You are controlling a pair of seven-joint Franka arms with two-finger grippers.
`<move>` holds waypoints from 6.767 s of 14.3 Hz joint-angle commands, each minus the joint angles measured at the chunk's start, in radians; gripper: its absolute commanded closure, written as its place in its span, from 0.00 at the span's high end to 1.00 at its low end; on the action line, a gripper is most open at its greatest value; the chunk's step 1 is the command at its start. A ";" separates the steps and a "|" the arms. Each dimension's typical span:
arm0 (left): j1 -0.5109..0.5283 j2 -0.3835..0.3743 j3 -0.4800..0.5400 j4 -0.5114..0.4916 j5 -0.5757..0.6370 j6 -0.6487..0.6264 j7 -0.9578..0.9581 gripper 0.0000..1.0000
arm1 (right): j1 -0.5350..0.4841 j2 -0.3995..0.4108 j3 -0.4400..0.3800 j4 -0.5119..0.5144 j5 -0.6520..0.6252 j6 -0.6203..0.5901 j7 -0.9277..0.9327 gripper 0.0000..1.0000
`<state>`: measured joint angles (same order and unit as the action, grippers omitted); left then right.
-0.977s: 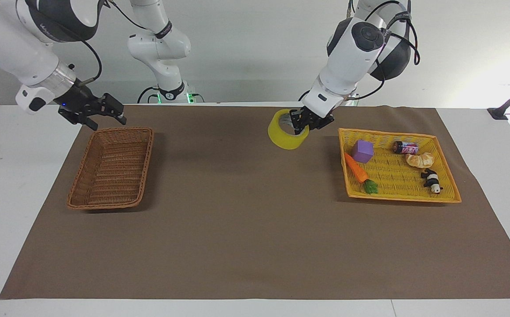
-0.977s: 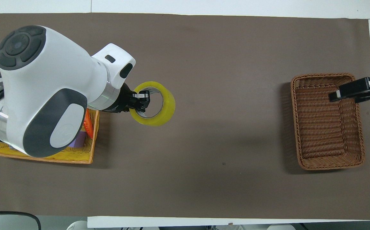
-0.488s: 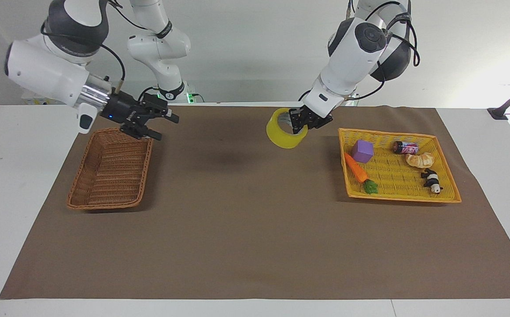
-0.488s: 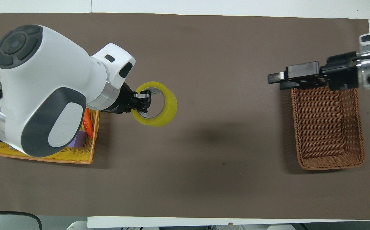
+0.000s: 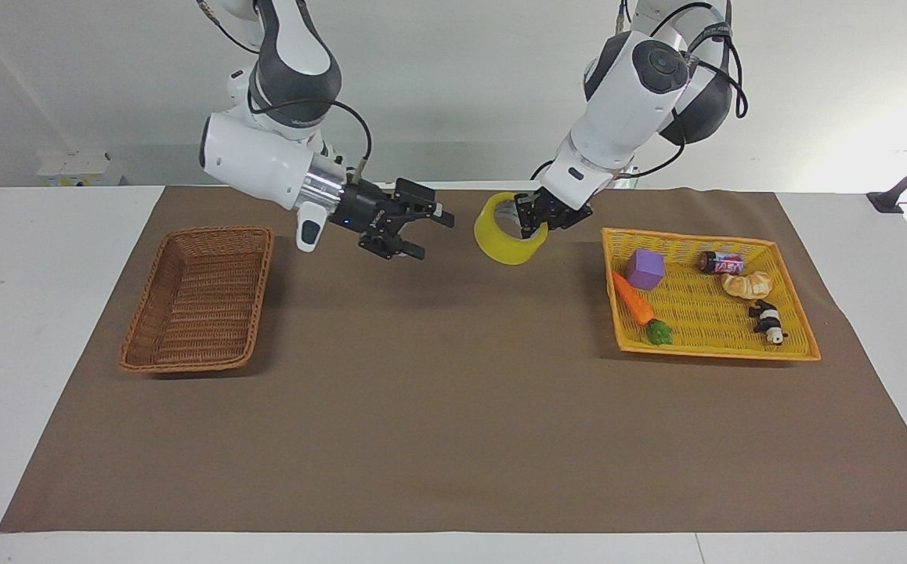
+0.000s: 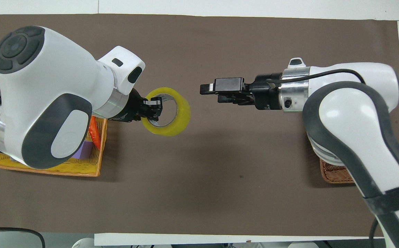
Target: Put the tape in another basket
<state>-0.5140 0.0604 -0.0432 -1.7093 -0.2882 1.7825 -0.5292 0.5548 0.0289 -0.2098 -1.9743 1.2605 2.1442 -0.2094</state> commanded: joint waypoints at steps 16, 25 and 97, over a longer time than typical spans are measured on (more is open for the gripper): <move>0.009 -0.016 0.006 -0.010 -0.020 -0.008 0.009 0.00 | 0.117 -0.001 -0.003 -0.060 0.184 0.126 0.007 0.87; 0.006 -0.017 0.006 -0.010 -0.019 -0.005 0.005 0.00 | 0.145 -0.003 -0.002 -0.061 0.184 0.132 0.021 0.04; 0.479 -0.027 0.048 0.212 0.319 -0.414 0.408 1.00 | -0.512 -0.007 0.013 0.419 -1.333 -0.698 -0.050 1.00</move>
<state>-0.0337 0.0570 0.0018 -1.4732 0.0132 1.3753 -0.1359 0.0535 0.0093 -0.2036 -1.5972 -0.0604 1.4806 -0.2697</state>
